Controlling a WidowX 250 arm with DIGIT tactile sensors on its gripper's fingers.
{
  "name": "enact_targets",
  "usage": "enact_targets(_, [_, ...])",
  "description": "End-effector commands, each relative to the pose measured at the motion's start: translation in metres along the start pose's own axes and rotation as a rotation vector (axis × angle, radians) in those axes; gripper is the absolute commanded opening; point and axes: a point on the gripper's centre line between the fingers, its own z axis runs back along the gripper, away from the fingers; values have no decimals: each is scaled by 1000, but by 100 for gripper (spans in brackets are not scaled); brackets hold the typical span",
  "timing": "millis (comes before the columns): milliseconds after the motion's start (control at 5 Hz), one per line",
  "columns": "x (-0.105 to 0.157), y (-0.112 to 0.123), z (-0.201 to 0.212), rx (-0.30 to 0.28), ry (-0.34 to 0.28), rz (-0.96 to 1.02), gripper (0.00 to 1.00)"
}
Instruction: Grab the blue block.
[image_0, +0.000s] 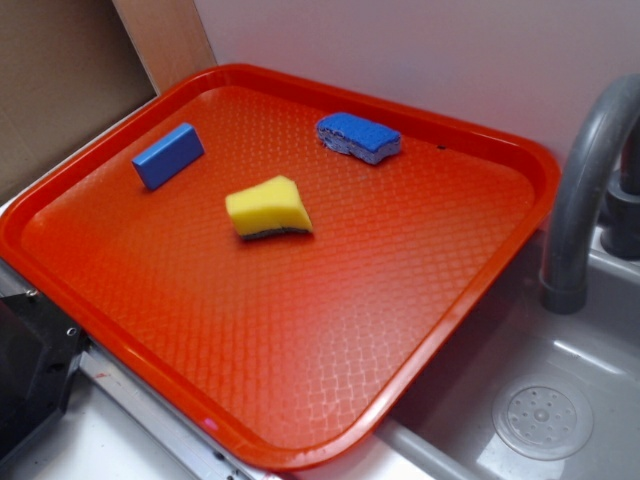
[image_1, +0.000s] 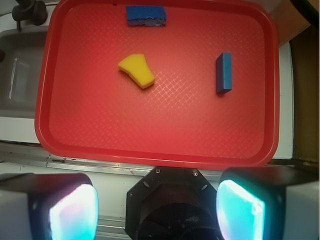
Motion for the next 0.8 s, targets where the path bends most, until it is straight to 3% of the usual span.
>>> enact_targets(0, [0,0,0,0,0,0,100])
enact_targets(200, [12,18,-18,47,-66,50,100])
enact_targets(400, [26,43,-30,19,-100,54,100])
enact_targets(600, [38,74,-46,57,-102,101,100])
